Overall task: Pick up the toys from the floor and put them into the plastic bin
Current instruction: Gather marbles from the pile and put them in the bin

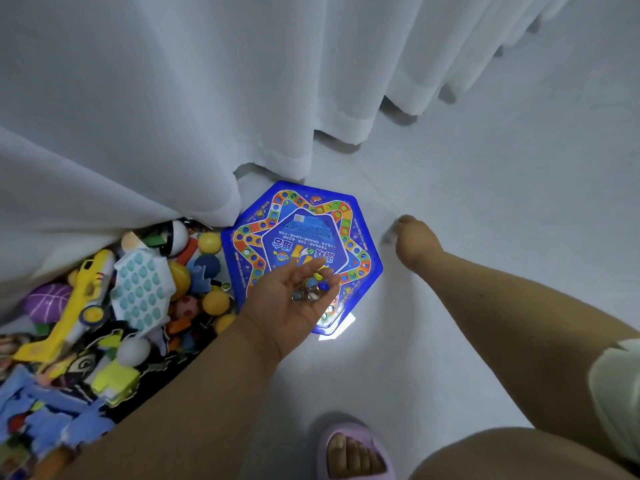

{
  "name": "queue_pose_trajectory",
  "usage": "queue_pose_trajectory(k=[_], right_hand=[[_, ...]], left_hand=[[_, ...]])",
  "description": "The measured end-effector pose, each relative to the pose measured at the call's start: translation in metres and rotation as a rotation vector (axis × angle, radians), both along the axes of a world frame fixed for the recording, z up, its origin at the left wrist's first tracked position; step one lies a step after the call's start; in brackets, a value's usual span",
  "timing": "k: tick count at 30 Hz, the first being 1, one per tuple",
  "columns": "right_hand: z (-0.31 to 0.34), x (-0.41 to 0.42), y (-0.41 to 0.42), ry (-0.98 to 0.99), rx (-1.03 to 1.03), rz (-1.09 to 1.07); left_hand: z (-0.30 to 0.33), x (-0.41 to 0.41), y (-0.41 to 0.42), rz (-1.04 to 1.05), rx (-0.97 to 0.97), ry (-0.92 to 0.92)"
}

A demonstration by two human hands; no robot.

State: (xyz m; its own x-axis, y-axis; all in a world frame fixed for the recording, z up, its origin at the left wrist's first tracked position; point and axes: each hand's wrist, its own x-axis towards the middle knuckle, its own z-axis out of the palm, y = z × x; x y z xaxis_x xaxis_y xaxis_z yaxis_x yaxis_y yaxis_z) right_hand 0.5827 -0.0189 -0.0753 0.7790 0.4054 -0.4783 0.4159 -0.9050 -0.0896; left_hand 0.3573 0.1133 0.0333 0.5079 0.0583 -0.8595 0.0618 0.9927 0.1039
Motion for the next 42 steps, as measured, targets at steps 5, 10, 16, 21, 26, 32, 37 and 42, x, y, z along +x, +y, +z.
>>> queue_pose_trajectory(k=[5,10,16,21,26,32,37,42], right_hand=[[0.001,-0.020,-0.007,-0.101,-0.011,-0.049],[0.041,-0.051,0.014,-0.051,0.352,-0.108],[0.129,-0.164,0.086,0.265,0.729,0.634],[0.167,-0.215,0.108,0.345,0.608,0.999],[0.211,-0.255,0.136,0.380,0.599,1.147],[0.248,-0.321,0.175,0.442,0.575,1.198],[0.238,-0.391,0.191,0.494,0.800,0.915],[0.200,-0.455,0.178,0.648,0.713,0.743]], left_hand=[[-0.004,-0.011,0.004,0.013,0.004,0.038],[0.000,-0.033,0.007,0.012,0.051,0.085],[0.013,-0.072,0.017,0.111,0.091,0.069],[0.045,-0.114,0.028,0.263,0.087,-0.088],[0.070,-0.169,0.048,0.317,0.175,-0.161],[0.098,-0.239,0.066,0.497,0.235,-0.187],[0.113,-0.308,0.078,0.615,0.275,-0.004],[0.133,-0.415,0.097,0.807,0.415,0.174]])
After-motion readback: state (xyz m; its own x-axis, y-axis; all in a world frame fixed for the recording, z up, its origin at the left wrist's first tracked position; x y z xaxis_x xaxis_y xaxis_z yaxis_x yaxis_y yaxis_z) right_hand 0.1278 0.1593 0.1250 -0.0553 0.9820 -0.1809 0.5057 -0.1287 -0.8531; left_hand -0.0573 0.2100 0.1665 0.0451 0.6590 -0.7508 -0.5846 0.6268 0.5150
